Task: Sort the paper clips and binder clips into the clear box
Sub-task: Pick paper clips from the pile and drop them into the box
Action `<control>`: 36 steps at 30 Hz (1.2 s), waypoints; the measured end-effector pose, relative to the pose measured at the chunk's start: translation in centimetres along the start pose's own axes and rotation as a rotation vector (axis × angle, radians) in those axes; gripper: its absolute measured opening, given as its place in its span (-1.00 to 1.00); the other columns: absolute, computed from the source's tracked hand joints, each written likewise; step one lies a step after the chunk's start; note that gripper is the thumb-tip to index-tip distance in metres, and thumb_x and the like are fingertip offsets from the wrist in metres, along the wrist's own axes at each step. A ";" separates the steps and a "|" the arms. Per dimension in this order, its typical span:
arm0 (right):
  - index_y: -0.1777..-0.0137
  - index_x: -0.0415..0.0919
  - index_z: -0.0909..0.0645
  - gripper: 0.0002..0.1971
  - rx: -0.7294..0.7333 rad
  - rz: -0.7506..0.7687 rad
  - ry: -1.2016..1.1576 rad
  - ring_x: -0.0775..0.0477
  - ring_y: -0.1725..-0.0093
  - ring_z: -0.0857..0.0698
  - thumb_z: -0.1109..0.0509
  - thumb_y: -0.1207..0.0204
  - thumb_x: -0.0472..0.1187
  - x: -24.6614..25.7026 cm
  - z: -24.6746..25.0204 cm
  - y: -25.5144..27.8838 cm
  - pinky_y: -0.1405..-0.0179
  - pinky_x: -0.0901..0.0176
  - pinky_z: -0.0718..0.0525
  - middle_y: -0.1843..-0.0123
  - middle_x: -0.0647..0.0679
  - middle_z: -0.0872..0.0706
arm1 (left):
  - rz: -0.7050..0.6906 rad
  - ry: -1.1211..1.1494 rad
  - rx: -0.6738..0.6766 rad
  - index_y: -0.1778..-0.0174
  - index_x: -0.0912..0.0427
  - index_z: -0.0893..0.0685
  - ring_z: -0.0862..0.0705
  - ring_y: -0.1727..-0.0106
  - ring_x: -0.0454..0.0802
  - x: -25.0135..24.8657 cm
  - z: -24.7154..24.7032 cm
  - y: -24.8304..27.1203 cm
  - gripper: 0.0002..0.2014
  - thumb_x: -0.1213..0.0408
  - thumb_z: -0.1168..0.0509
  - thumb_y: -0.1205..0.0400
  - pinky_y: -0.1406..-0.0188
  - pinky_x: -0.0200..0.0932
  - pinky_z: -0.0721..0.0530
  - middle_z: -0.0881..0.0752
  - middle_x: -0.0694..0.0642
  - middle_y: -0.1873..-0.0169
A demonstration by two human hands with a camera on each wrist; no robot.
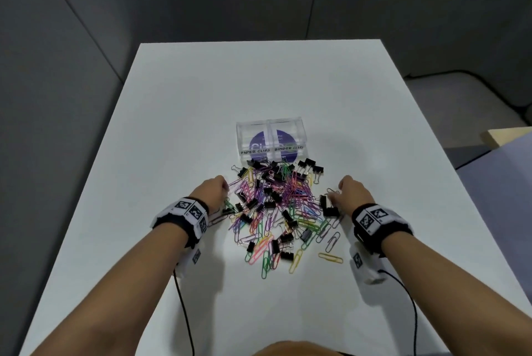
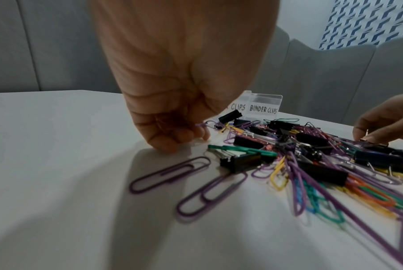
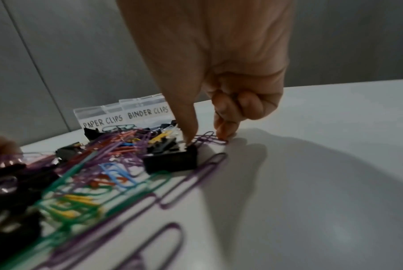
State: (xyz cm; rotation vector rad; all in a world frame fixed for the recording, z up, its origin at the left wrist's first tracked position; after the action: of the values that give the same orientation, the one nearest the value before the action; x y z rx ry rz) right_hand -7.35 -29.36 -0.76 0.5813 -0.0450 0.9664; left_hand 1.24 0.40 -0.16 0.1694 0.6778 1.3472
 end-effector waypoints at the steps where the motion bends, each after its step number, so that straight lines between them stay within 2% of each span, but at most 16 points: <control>1: -0.19 -0.36 -0.45 -0.66 -0.004 -0.008 0.000 -0.29 -0.09 -0.65 -0.33 -0.57 -0.10 0.4 -0.3 0.0 0.05 0.04 -0.57 -0.16 -0.30 -0.64 | 0.009 0.013 -0.004 -0.21 0.31 -0.54 -0.64 -0.13 0.21 -0.1 0.0 -0.1 -0.74 0.32 -0.04 -0.71 -0.08 -0.04 -0.56 -0.67 0.29 -0.17; 3: -0.08 -0.36 -0.47 -0.77 -0.012 -0.013 0.008 -0.27 -0.02 -0.66 -0.31 -0.58 -0.19 1.4 -0.6 0.0 0.14 0.08 -0.53 -0.09 -0.30 -0.66 | 0.026 0.029 -0.014 -0.15 0.32 -0.53 -0.61 0.01 0.16 -0.3 -0.3 -0.3 -0.73 0.26 -0.02 -0.71 0.05 -0.07 -0.51 -0.68 0.29 -0.08; 5: 0.06 -0.32 -0.46 -0.89 -0.016 0.008 0.031 -0.25 0.08 -0.66 -0.30 -0.57 -0.26 2.4 -0.9 -0.1 0.22 0.12 -0.48 0.08 -0.25 -0.63 | 0.043 0.009 -0.025 -0.01 0.24 -0.48 -0.57 0.12 0.11 -0.5 -0.6 -0.6 -0.72 0.08 -0.04 -0.70 0.16 -0.14 -0.46 -0.67 0.21 0.07; 6: 0.11 -0.31 -0.47 -0.90 -0.010 0.022 0.044 -0.25 0.10 -0.67 -0.31 -0.56 -0.28 2.8 -1.0 -0.2 0.24 0.13 -0.47 0.15 -0.21 -0.59 | 0.056 -0.018 -0.027 0.04 0.19 -0.45 -0.57 0.16 0.09 -0.6 -0.8 -0.8 -0.67 -0.03 -0.04 -0.70 0.18 -0.14 -0.47 -0.67 0.17 0.13; 8: 0.30 -0.28 -0.44 -0.79 0.005 0.044 0.058 -0.23 0.19 -0.64 -0.33 -0.55 -0.28 3.5 -1.3 -0.6 0.27 0.14 -0.47 0.27 -0.16 -0.55 | 0.070 -0.080 -0.038 0.06 0.16 -0.44 -0.58 0.18 0.07 -1.0 -0.9 -1.0 -0.60 -0.14 -0.01 -0.68 0.18 -0.12 -0.51 -0.67 0.13 0.16; 11: 0.50 -0.22 -0.32 -0.61 0.049 0.052 0.066 -0.17 0.35 -0.53 -0.36 -0.51 -0.29 3.8 -1.6 -1.0 0.35 0.17 -0.46 0.47 -0.10 -0.43 | 0.041 -0.156 -0.072 -0.04 0.23 -0.55 -0.63 0.09 0.11 -1.7 -0.8 -1.2 -0.57 -0.07 0.03 -0.72 0.10 -0.09 -0.56 -0.71 0.18 0.05; 14: 0.58 -0.16 -0.27 -0.55 0.109 0.053 0.030 -0.12 0.46 -0.50 -0.35 -0.49 -0.35 3.7 -1.4 -1.2 0.52 0.27 -0.38 0.54 -0.06 -0.40 | -0.030 -0.198 -0.070 -0.10 0.24 -0.61 -0.70 -0.04 0.15 -2.2 -0.8 -1.3 -0.60 0.04 0.02 -0.75 0.02 -0.04 -0.64 -0.74 0.20 -0.01; 17: 0.49 -0.20 -0.33 -0.65 0.138 0.068 0.019 -0.11 0.28 -0.56 -0.31 -0.50 -0.35 3.6 -1.1 -1.0 0.39 0.20 -0.45 0.39 -0.14 -0.54 | -0.071 -0.165 -0.061 -0.09 0.26 -0.64 -0.70 0.01 0.14 -1.8 -0.8 -1.3 -0.63 0.09 -0.02 -0.75 0.00 -0.02 -0.65 -0.75 0.21 0.01; 19: 0.44 -0.16 -0.30 -0.66 0.146 0.105 0.004 -0.09 0.21 -0.54 -0.27 -0.54 -0.33 3.5 -0.8 -0.8 0.31 0.14 -0.44 0.27 -0.15 -0.55 | -0.090 -0.120 -0.065 -0.11 0.24 -0.65 -0.68 0.00 0.13 -1.4 -0.6 -1.1 -0.68 0.17 -0.03 -0.75 0.00 -0.05 -0.60 -0.74 0.21 -0.05; 24: 0.07 -0.22 -0.47 -0.96 0.167 0.188 -0.064 -0.04 0.05 -0.51 -0.22 -0.60 -0.32 2.8 0.6 -0.1 0.16 0.24 -0.42 0.07 -0.10 -0.63 | -0.134 -0.051 -0.073 -0.38 0.10 -0.56 -0.62 -0.29 0.14 -0.5 -0.3 0.0 -0.65 0.29 0.01 -0.76 -0.22 -0.05 -0.56 -0.65 0.14 -0.32; 26: -0.09 -0.30 -0.55 -0.86 0.151 0.186 -0.059 -0.13 -0.03 -0.57 -0.19 -0.63 -0.30 2.4 1.0 0.0 0.05 0.18 -0.42 -0.14 -0.23 -0.66 | -0.127 -0.093 -0.050 -0.47 0.07 -0.46 -0.66 -0.22 0.16 -0.3 -0.4 0.5 -0.61 0.36 0.01 -0.74 -0.14 -0.03 -0.58 -0.67 0.17 -0.27; 28: -0.22 -0.37 -0.56 -0.76 0.134 0.163 -0.084 -0.23 -0.16 -0.63 -0.16 -0.66 -0.30 2.1 1.2 0.2 -0.04 0.12 -0.47 -0.23 -0.29 -0.66 | -0.121 -0.110 -0.032 -0.50 0.07 -0.37 -0.66 -0.03 0.15 -0.3 -0.4 0.8 -0.58 0.39 0.02 -0.72 0.04 -0.05 -0.56 -0.71 0.21 -0.15; 30: -0.21 -0.41 -0.57 -0.73 0.131 0.139 -0.139 -0.25 -0.04 -0.66 -0.10 -0.68 -0.34 1.8 1.3 0.4 0.03 0.13 -0.48 -0.14 -0.35 -0.68 | -0.123 -0.090 -0.031 -0.41 0.08 -0.44 -0.58 0.12 0.06 -0.2 -0.2 0.9 -0.62 0.40 0.03 -0.70 0.17 -0.13 -0.47 -0.71 0.17 -0.02; 32: -0.09 -0.38 -0.58 -0.75 0.127 0.109 -0.189 -0.17 0.25 -0.62 -0.05 -0.66 -0.40 1.7 1.2 0.6 0.24 0.17 -0.50 0.09 -0.30 -0.66 | -0.128 -0.085 -0.068 -0.24 0.14 -0.53 -0.54 0.16 0.03 -0.3 0.0 1.0 -0.70 0.35 0.04 -0.70 0.22 -0.16 -0.40 -0.66 0.12 0.11; 34: 0.02 -0.33 -0.50 -0.81 0.134 0.082 -0.240 -0.04 0.45 -0.58 -0.04 -0.64 -0.45 1.5 0.9 0.6 0.48 0.26 -0.52 0.26 -0.18 -0.61 | -0.133 -0.094 -0.122 -0.04 0.18 -0.57 -0.56 0.15 0.05 -0.4 0.2 1.0 -0.73 0.19 0.03 -0.72 0.22 -0.16 -0.41 -0.65 0.09 0.15; 36: 0.04 -0.30 -0.48 -0.81 0.143 0.071 -0.282 -0.02 0.44 -0.58 -0.07 -0.60 -0.51 1.5 0.6 0.5 0.55 0.37 -0.54 0.19 -0.19 -0.59 | -0.120 -0.126 -0.150 0.22 0.14 -0.52 -0.58 0.22 0.06 -0.5 0.3 1.0 -0.61 -0.07 -0.01 -0.69 0.31 -0.17 -0.40 -0.61 0.04 0.31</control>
State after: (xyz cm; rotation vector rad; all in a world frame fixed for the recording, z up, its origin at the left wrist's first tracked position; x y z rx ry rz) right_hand -6.77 -28.33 0.45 0.8496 -0.2514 0.9554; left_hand 0.56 0.23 0.78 0.0905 0.4722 1.2550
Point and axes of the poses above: each hand's wrist, its own y-axis away from the middle knuckle, its own z-axis out of the back of the hand, x = y × z, the point moved 2 cm from there along -y, towards the middle knuckle
